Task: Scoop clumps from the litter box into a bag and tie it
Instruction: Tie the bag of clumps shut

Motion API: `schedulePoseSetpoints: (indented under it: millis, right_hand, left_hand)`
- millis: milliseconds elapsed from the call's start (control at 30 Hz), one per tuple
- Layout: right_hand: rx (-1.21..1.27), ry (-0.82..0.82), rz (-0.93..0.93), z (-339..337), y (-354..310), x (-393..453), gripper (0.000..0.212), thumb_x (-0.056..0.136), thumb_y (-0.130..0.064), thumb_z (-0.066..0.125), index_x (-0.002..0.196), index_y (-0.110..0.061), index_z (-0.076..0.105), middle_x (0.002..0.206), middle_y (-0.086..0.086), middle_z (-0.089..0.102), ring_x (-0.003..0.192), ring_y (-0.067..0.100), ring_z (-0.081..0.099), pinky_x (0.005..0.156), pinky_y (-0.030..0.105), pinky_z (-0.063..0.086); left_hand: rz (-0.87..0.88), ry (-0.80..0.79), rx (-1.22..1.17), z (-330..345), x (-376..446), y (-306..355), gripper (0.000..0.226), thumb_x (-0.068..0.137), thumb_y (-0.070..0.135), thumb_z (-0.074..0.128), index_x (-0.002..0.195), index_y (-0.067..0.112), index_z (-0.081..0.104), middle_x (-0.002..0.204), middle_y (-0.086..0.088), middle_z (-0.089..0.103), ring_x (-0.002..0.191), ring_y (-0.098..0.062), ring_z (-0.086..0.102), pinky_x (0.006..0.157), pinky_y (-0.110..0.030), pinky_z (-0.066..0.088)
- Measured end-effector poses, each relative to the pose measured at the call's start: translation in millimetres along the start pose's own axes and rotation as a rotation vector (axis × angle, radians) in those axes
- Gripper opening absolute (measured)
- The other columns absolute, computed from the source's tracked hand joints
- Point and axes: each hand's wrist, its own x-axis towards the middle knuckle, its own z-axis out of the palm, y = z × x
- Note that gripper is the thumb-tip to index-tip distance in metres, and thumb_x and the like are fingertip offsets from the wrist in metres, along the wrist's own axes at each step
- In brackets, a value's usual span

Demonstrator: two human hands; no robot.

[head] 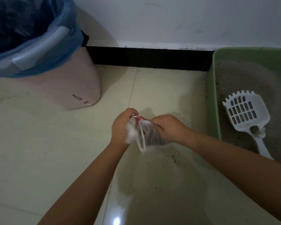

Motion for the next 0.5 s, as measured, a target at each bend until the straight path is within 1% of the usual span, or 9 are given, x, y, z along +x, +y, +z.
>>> schedulePoseSetpoints:
  millis: [33,67,100,167,233,267,333,433,500]
  right_hand:
    - [-0.002,-0.005,0.002,1,1,0,0.030,0.098,-0.019,0.037,0.104,-0.004,0.063,0.104,0.017,0.064,0.082,0.016,0.047,0.071,0.022,0.028]
    - [-0.003,-0.016,0.010,3,2,0,0.028,0.098,-0.017,0.038,0.105,-0.004,0.063,0.105,0.017,0.064,0.082,0.016,0.046,0.071,0.022,0.029]
    - [-0.001,-0.026,0.011,5,2,1,0.028,0.098,-0.016,0.038,0.105,-0.004,0.062,0.105,0.016,0.064,0.082,0.014,0.044,0.071,0.022,0.030]
    - [0.000,-0.038,0.015,7,1,1,0.029,0.098,-0.017,0.038,0.105,-0.003,0.062,0.106,0.015,0.064,0.081,0.013,0.043,0.071,0.023,0.032]
    - [0.011,-0.041,0.040,4,1,1,0.029,0.099,-0.016,0.036,0.107,-0.003,0.061,0.108,0.015,0.064,0.082,0.015,0.045,0.071,0.022,0.030]
    - [0.018,-0.040,0.050,2,1,0,0.030,0.098,-0.016,0.036,0.108,-0.003,0.061,0.109,0.016,0.063,0.084,0.018,0.048,0.072,0.021,0.029]
    - [0.025,-0.037,0.063,0,3,-1,0.029,0.098,-0.014,0.036,0.110,-0.002,0.060,0.110,0.018,0.063,0.086,0.021,0.051,0.072,0.021,0.029]
    - [0.029,-0.027,0.064,4,5,-2,0.028,0.098,-0.014,0.037,0.110,-0.002,0.059,0.107,0.019,0.063,0.081,0.013,0.042,0.063,0.024,0.029]
    - [0.025,-0.048,0.079,7,9,-2,0.028,0.098,-0.015,0.038,0.109,-0.002,0.060,0.096,0.015,0.064,0.075,0.013,0.042,0.059,0.024,0.029]
  left_hand:
    - [-0.057,-0.056,-0.128,-2,2,-1,0.020,0.093,0.004,0.046,0.077,0.014,0.055,0.073,0.003,0.058,0.075,-0.016,0.058,0.067,-0.016,0.046]
    - [-0.130,-0.115,-0.294,-4,2,0,0.031,0.095,-0.002,0.042,0.073,0.016,0.053,0.067,0.007,0.059,0.069,-0.011,0.059,0.062,-0.010,0.046]
    - [-0.189,-0.157,-0.452,-5,2,-2,0.036,0.095,-0.007,0.036,0.071,0.015,0.052,0.063,0.007,0.060,0.065,-0.009,0.059,0.060,-0.009,0.046]
    - [-0.311,-0.156,-0.732,-4,0,-5,0.033,0.093,-0.007,0.035,0.072,0.011,0.054,0.062,0.001,0.062,0.064,-0.013,0.060,0.061,-0.017,0.050]
    - [-0.431,-0.150,-0.973,1,-2,-7,0.030,0.093,-0.001,0.036,0.073,0.009,0.056,0.069,-0.004,0.061,0.068,-0.016,0.059,0.066,-0.024,0.051]
    - [-0.450,-0.153,-1.045,2,-2,-9,0.033,0.094,0.000,0.036,0.072,0.008,0.058,0.075,-0.006,0.060,0.072,-0.018,0.059,0.070,-0.026,0.050]
    - [-0.421,-0.168,-1.099,5,-1,-8,0.042,0.094,-0.001,0.035,0.066,0.009,0.063,0.080,-0.006,0.061,0.075,-0.018,0.059,0.074,-0.026,0.050]
    - [-0.329,-0.198,-1.034,6,0,-7,0.046,0.092,-0.005,0.036,0.058,0.013,0.062,0.072,0.001,0.066,0.070,-0.012,0.062,0.065,-0.019,0.050]
    - [-0.283,-0.248,-0.937,5,1,-14,0.043,0.081,-0.004,0.052,0.046,0.019,0.063,0.072,0.008,0.069,0.072,-0.007,0.066,0.068,-0.018,0.049]
